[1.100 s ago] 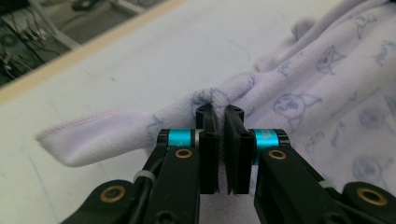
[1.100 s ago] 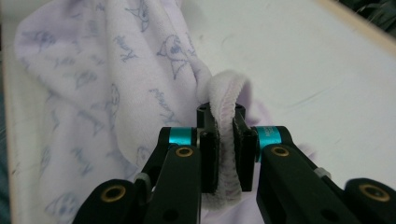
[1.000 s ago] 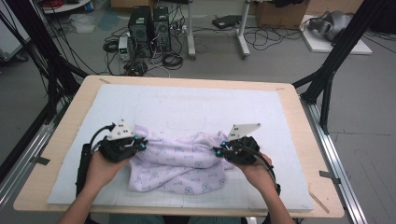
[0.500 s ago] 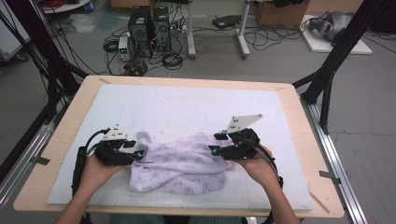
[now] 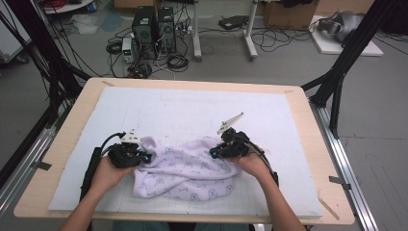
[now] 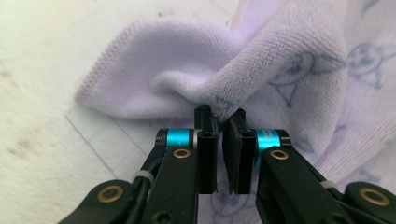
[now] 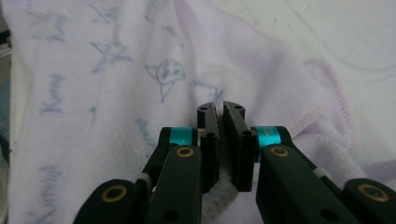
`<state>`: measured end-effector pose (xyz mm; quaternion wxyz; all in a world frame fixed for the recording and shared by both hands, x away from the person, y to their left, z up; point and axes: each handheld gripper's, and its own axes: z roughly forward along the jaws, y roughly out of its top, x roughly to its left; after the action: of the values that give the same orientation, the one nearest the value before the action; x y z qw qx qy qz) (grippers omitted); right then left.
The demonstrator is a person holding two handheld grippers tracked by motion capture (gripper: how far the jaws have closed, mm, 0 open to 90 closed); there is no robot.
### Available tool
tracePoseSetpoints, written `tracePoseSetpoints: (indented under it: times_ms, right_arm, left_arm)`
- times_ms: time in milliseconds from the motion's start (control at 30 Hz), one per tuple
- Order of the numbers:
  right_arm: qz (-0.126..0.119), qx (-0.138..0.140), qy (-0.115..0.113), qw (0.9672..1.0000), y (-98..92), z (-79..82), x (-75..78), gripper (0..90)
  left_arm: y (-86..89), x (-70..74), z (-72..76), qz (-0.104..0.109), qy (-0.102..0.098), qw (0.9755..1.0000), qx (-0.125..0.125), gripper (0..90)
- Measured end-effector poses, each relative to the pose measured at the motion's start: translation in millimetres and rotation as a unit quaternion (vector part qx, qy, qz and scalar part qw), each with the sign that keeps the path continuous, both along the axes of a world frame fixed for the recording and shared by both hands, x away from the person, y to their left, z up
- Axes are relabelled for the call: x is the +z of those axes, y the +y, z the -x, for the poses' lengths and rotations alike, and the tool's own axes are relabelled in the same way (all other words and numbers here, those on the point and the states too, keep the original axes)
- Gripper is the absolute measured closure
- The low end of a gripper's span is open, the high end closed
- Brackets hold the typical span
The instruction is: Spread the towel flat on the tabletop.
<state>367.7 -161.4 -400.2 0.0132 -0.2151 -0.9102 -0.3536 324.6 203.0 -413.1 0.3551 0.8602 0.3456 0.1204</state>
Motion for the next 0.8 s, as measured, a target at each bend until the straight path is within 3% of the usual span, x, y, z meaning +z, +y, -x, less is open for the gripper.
tracePoseSetpoints:
  times_ms: [33, 133, 167, 200, 233, 267, 300, 333, 367, 400, 433, 467, 500, 533, 567, 633, 667, 700, 733, 767, 800]
  right_arm:
    - [-0.016, 0.001, -0.007, 0.9998, -2.6, -1.3, 8.0, 85.9]
    - [-0.009, -0.005, -0.017, 0.9998, -5.6, -8.3, 18.0, 86.0]
    - [-0.019, -0.025, -0.036, 0.9988, -11.9, -19.1, 33.9, 86.2]
    - [-0.022, -0.041, -0.050, 0.9976, -15.7, -25.7, 44.0, 86.4]
    - [-0.022, -0.041, -0.050, 0.9976, -15.7, -25.7, 44.0, 86.4]
    - [-0.026, -0.074, -0.095, 0.9924, -24.1, -39.7, 69.0, 86.5]
    - [-0.026, -0.074, -0.095, 0.9924, -24.1, -39.7, 69.0, 86.5]
    - [-0.040, -0.113, -0.142, 0.9825, -32.4, -50.8, 96.7, 86.4]
    - [-0.040, -0.113, -0.142, 0.9825, -32.4, -50.8, 96.7, 86.4]
    - [-0.053, -0.135, -0.171, 0.9746, -36.4, -55.1, 109.0, 85.6]
    - [-0.064, -0.158, -0.194, 0.9661, -39.9, -59.6, 117.8, 82.2]
    - [-0.070, -0.181, -0.208, 0.9586, -42.5, -64.1, 121.5, 69.8]
    - [-0.065, -0.205, -0.210, 0.9536, -44.4, -68.9, 120.5, 61.6]
    - [-0.063, -0.211, -0.193, 0.9562, -46.8, -73.7, 115.6, 59.6]
    - [-0.063, -0.209, -0.174, 0.9603, -48.2, -76.3, 108.3, 56.0]
    - [-0.056, -0.201, -0.164, 0.9641, -49.2, -73.8, 91.5, 55.8]
    - [-0.052, -0.194, -0.157, 0.9670, -49.4, -71.2, 83.0, 55.6]
    - [-0.049, -0.185, -0.149, 0.9701, -49.6, -68.9, 75.1, 53.4]
    - [-0.046, -0.173, -0.128, 0.9755, -49.1, -61.1, 61.5, 53.0]
    - [-0.046, -0.173, -0.128, 0.9755, -49.1, -61.1, 61.5, 53.0]
    - [-0.038, -0.162, -0.129, 0.9776, -48.4, -56.0, 56.2, 52.8]
  left_arm:
    - [-0.1, 2.7, -2.3, 0.008, -0.005, 0.9999, 0.004, 85.0]
    - [-4.4, 15.8, -14.9, 0.007, -0.022, 0.9995, 0.020, 85.1]
    - [-6.3, 27.2, -23.4, 0.008, -0.038, 0.9989, 0.028, 85.1]
    - [-7.9, 38.3, -30.8, 0.015, -0.055, 0.9977, 0.038, 85.2]
    - [-9.1, 51.1, -38.6, 0.023, -0.072, 0.9960, 0.048, 85.2]
    - [-10.9, 64.6, -46.7, 0.030, -0.093, 0.9935, 0.058, 85.2]
    - [-12.4, 79.3, -55.7, 0.030, -0.116, 0.9904, 0.069, 85.2]
    - [-13.8, 94.1, -64.2, 0.031, -0.142, 0.9860, 0.083, 85.0]
    - [-14.6, 106.9, -72.6, 0.031, -0.167, 0.9807, 0.097, 85.0]
    - [-15.1, 115.6, -81.2, 0.029, -0.186, 0.9757, 0.112, 83.5]
    - [-15.3, 119.4, -89.9, 0.029, -0.192, 0.9723, 0.130, 77.2]
    - [-14.3, 118.5, -98.0, 0.036, -0.174, 0.9740, 0.141, 64.2]
    - [-12.8, 113.6, -103.7, 0.039, -0.151, 0.9764, 0.150, 56.8]
    - [-12.1, 107.1, -106.5, 0.030, -0.129, 0.9797, 0.151, 50.7]
    - [-11.9, 98.8, -105.6, 0.023, -0.121, 0.9823, 0.142, 48.9]
    - [-10.5, 80.5, -97.8, 0.019, -0.114, 0.9851, 0.127, 49.3]
    - [-8.7, 71.4, -94.1, 0.027, -0.103, 0.9861, 0.127, 49.2]
    - [-6.9, 62.7, -89.9, 0.031, -0.094, 0.9875, 0.122, 49.1]
    - [-5.8, 55.0, -85.0, 0.029, -0.087, 0.9889, 0.117, 48.8]
    - [-4.3, 48.1, -79.4, 0.033, -0.082, 0.9896, 0.114, 48.8]
    - [-2.6, 41.9, -74.0, 0.040, -0.075, 0.9905, 0.108, 48.3]
